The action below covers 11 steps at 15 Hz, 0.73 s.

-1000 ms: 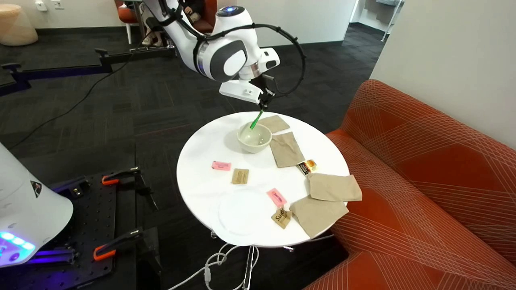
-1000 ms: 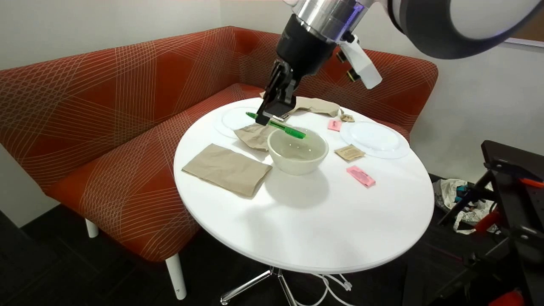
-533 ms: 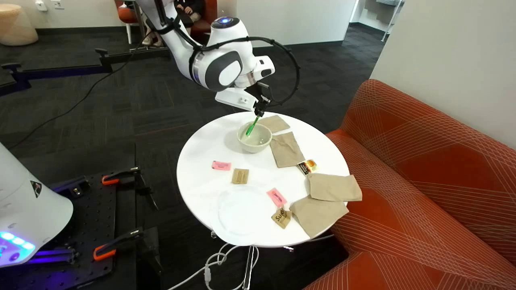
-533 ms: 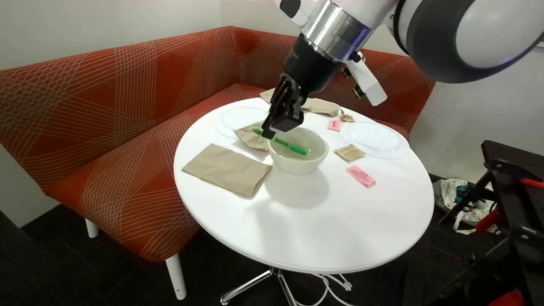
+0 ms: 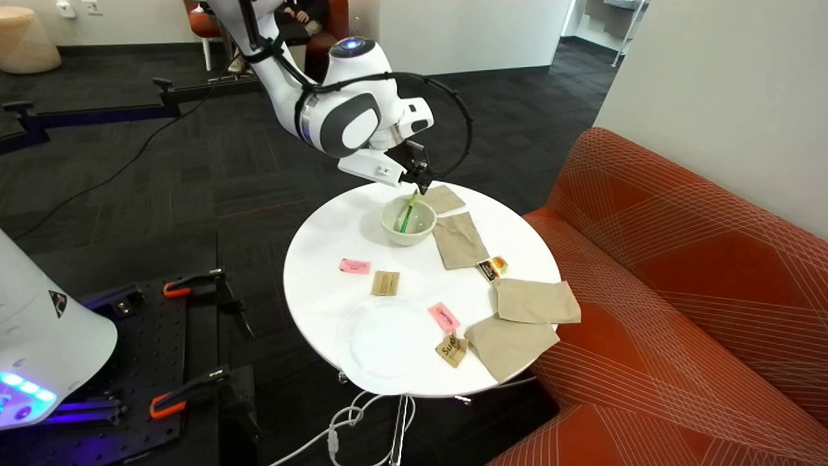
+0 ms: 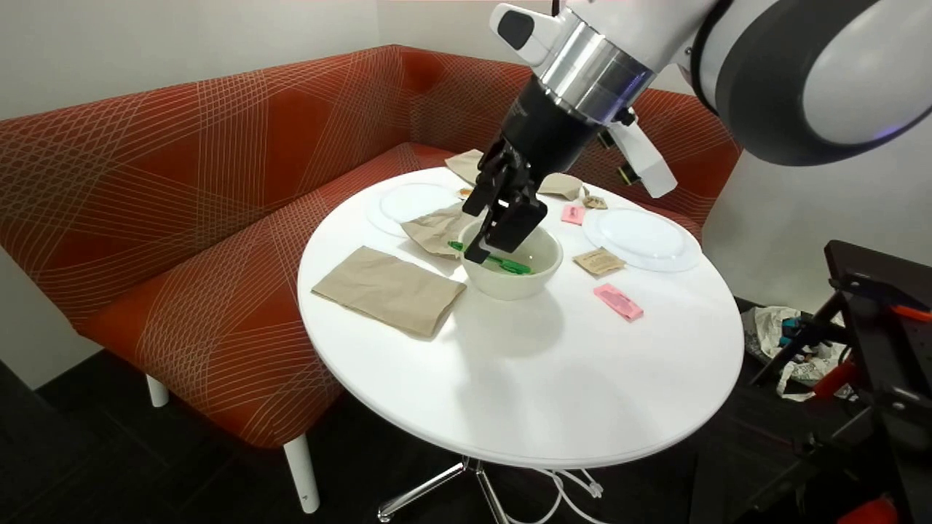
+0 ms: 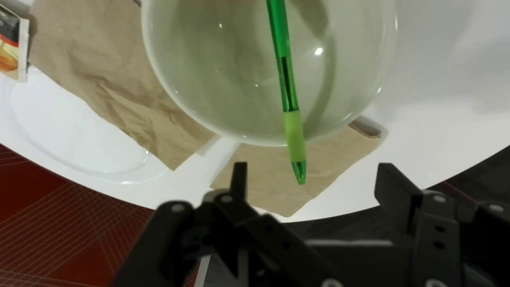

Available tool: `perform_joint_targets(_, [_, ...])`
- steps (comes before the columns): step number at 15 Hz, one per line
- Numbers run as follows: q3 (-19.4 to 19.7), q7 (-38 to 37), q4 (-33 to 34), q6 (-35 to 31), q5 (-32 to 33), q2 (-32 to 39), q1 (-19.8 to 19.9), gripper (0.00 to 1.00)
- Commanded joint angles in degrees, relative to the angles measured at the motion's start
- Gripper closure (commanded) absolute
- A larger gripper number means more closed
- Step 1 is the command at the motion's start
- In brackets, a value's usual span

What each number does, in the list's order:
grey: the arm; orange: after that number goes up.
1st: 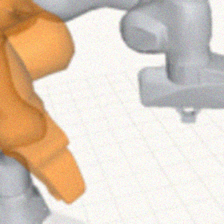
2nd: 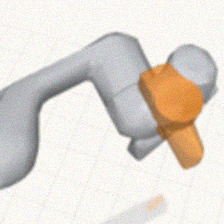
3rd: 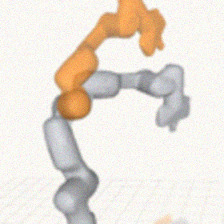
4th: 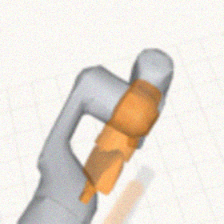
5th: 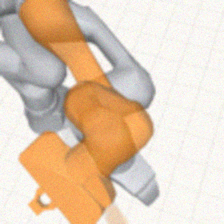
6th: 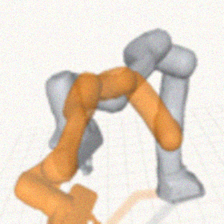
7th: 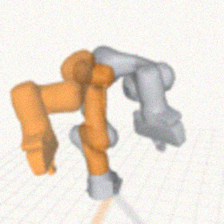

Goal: Pick up the pen and put it in the bowl

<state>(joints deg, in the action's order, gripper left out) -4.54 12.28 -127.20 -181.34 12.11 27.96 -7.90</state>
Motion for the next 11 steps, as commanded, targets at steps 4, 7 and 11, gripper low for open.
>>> perform_joint_targets(4, [0.85, 0.31, -3.33, -3.89, 1.09, -2.01, 0.04, 0.0])
perform_joint_targets(7, [-0.21, 1.05, -4.3, -4.99, 1.43, -2.3, 1.06, 0.0])
perform_joint_targets(11, [-0.08, -0.11, -1.75, -2.94, 0.47, -0.17, 0.38, 0.0])
